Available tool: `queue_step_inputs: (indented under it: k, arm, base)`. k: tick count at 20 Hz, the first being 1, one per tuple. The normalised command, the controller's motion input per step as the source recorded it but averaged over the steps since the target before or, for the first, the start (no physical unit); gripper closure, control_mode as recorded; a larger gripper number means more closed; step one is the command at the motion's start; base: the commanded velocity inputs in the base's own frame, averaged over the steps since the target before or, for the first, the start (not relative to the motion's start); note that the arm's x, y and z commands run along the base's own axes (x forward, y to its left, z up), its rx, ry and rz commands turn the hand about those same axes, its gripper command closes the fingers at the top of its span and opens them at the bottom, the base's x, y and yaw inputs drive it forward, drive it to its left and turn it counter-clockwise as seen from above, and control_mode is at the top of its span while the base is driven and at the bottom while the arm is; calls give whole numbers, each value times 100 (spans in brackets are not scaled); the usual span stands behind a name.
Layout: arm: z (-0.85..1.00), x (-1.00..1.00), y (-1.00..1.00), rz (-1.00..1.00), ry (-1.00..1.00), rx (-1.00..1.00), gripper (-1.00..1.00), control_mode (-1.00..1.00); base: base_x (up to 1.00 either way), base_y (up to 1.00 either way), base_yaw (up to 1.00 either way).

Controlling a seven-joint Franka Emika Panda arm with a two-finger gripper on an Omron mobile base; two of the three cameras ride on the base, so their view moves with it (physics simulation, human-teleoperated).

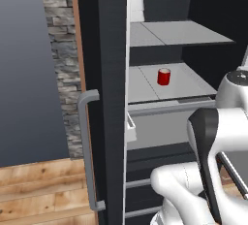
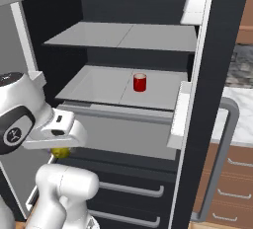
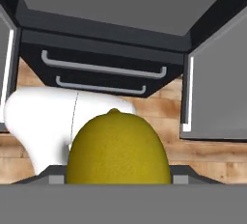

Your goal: Pick lemon from the fridge and place it on the plate on the counter.

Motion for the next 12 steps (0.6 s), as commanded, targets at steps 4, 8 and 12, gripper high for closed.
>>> queue_step_inputs:
  k: [4,8,12]
  arm:
    - [-13,0,-23,-3,1,1,100,-100]
    - [0,0,-7,-1,0,2,100,-100]
    - [0,-3,0,0,0,0,100,-100]
  base:
    - [0,0,0]
    - [0,0,0]
    - [0,0,0]
